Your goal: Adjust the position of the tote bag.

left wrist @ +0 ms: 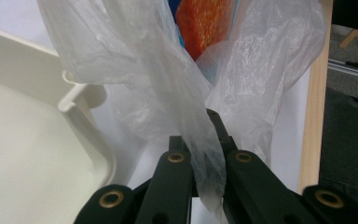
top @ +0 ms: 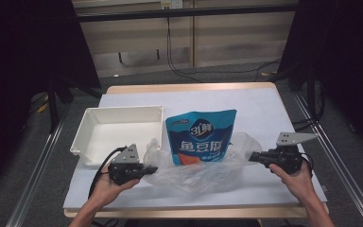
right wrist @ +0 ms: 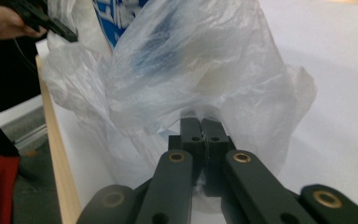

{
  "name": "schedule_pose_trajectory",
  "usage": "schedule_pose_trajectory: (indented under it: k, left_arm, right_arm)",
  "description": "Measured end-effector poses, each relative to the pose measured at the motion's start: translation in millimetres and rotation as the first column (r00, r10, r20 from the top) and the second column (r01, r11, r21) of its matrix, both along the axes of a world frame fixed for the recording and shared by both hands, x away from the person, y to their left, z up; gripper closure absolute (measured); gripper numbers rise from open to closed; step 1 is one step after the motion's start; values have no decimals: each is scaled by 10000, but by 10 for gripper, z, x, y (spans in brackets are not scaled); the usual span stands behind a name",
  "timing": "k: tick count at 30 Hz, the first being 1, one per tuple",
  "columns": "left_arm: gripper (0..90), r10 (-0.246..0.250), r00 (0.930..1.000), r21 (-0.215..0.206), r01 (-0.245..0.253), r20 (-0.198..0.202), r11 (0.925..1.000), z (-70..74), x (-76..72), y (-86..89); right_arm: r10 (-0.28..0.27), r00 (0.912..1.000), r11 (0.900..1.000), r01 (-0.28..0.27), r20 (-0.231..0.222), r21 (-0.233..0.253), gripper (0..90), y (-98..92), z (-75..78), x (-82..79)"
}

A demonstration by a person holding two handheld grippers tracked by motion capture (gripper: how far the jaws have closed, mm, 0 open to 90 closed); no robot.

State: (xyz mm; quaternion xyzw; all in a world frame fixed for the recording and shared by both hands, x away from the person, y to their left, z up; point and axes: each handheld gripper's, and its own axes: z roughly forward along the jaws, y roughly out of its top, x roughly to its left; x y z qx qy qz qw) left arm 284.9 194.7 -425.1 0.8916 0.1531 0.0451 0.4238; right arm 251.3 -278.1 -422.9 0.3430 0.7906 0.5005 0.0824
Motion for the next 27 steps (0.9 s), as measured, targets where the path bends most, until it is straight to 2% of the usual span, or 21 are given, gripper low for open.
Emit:
schedule_pose_trajectory:
  k: [3,10,11,15,18,19,21,22,23,27]
  left_arm:
    - [900,-96,10000,227,96,-16,9997,-55,-4,-35]
    - [900,-104,9998,591,114,-172,9982,-105,7,-35]
    - [900,-164,9996,474,175,-219,9987,-131,5,-44]
    - [900,-129,9996,825,148,-239,9965,-186,13,-54]
    - [900,-163,9995,794,184,-265,9967,-213,19,-56]
    - [900,-218,9988,938,258,-438,9953,-227,18,-56]
    - [900,-223,9992,935,253,-333,9953,-251,19,-66]
    - [900,-217,9990,1073,258,-391,9939,-263,18,-70]
    - [900,-300,9984,1025,348,-487,9941,-286,27,-72]
    - [900,-155,9983,1284,227,-564,9915,-339,42,-70]
  right_arm:
    - [-34,9999,10000,34,-154,-10,900,-8,-78,12]
    - [1,9996,10000,-3,-293,-73,900,0,-125,-11]
    - [-19,9994,9999,14,-348,-127,900,2,-147,-9]
    - [35,9985,9990,-59,-544,-439,900,37,-235,-5]
    - [81,9982,9985,-114,-601,-541,900,47,-267,-7]
    - [80,9977,9980,-121,-673,-618,900,55,-297,-7]
    - [121,9975,9974,-170,-700,-700,900,60,-308,-8]
    - [141,9974,9971,-193,-713,-731,900,65,-317,-10]
    - [154,9972,9969,-209,-738,-752,900,71,-327,-11]
    - [282,9955,9940,-375,-908,-1023,900,131,-382,-14]
